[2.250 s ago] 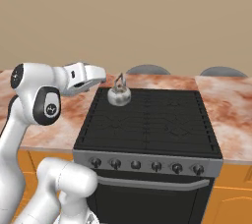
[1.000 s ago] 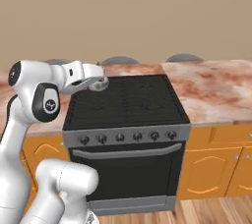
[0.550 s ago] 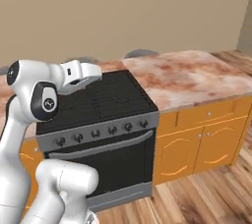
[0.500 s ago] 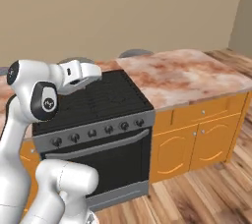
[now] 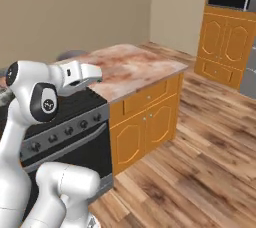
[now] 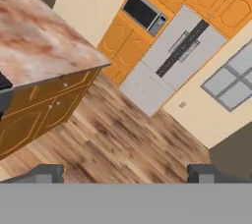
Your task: Pick the kettle from the cabinet and place it on a stove burner. Then pick the pot from the counter and place it on another stove burner. Finally, turn both burners on.
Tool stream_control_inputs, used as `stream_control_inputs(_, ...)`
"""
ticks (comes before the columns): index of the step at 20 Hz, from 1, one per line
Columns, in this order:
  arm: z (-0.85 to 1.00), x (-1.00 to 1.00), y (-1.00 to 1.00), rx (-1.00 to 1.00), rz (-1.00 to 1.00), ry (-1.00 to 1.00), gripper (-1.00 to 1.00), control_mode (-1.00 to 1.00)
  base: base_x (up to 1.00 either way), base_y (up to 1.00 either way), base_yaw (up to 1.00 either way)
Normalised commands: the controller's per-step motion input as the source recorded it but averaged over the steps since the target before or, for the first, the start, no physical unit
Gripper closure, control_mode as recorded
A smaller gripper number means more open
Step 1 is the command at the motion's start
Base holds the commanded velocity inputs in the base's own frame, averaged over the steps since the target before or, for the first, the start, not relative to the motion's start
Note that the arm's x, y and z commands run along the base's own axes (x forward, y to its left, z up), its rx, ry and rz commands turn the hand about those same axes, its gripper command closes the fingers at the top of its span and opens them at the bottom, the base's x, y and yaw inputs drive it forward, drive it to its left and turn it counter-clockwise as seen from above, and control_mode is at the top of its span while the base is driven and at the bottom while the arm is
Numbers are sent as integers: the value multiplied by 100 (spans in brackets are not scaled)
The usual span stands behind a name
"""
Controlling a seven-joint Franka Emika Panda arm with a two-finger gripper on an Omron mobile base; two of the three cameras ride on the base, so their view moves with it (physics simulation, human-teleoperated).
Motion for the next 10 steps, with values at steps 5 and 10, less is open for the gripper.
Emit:
stream_control_inputs(5, 0, 0, 0, 0, 0, 0, -100, 100, 0, 0, -63)
stream_control_inputs(10, 0, 0, 0, 0, 0, 0, -100, 100, 0, 5, -63)
